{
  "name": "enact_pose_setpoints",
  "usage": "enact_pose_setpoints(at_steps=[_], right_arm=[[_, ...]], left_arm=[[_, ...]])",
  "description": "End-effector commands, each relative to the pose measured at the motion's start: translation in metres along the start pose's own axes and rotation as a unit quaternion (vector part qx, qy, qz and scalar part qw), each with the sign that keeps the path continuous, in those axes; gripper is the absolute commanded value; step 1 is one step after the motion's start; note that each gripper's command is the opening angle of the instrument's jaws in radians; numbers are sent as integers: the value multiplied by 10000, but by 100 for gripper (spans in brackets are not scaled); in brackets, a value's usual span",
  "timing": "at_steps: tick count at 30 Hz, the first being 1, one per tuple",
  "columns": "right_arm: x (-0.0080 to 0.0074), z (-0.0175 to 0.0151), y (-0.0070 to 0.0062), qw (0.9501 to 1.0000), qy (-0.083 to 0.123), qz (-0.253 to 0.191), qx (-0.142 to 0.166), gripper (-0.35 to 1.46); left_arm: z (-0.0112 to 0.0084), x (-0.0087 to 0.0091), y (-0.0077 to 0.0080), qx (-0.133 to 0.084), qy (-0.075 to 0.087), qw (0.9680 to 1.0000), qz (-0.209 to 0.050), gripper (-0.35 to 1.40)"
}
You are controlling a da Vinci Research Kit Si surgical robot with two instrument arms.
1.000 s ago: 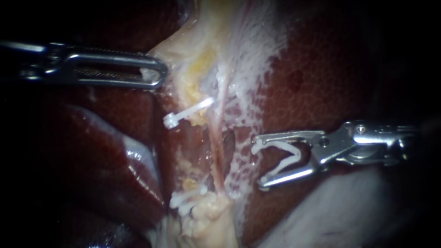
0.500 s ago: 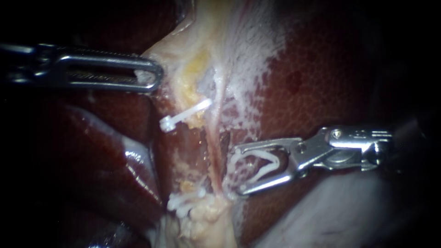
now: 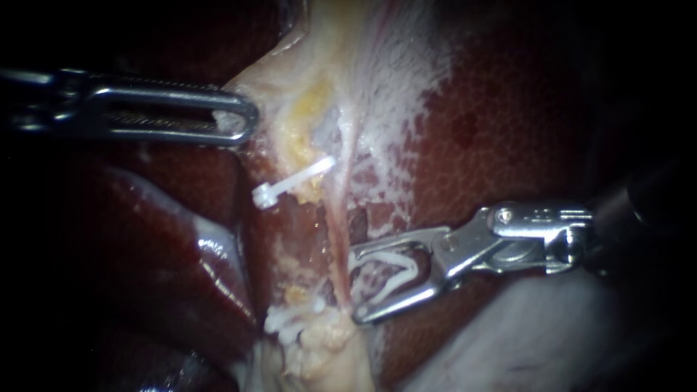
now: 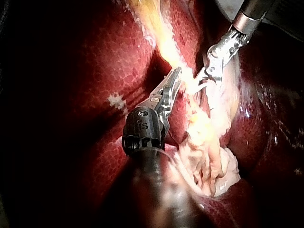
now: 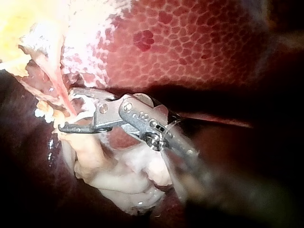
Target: Clipping first clip right tube
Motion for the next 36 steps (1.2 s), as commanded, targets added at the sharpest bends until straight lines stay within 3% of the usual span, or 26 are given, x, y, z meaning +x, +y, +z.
enact_pose_setpoints(at_steps=[1,9,18,27,36], right_arm=[[0,1,0,10000,4,-2,-6,48],[0,5,-2,9999,124,63,52,47],[3,9,-17,9984,246,247,439,44],[3,8,-26,9964,151,314,779,41],[3,9,-26,9960,135,361,810,37]], left_arm=[[0,0,0,-3,2,10000,-1,-35],[0,0,0,-3,2,10000,-1,-35],[0,0,0,-1,2,10000,0,-35],[-1,1,1,1,3,10000,0,-35],[0,1,1,0,3,10000,0,-35]])
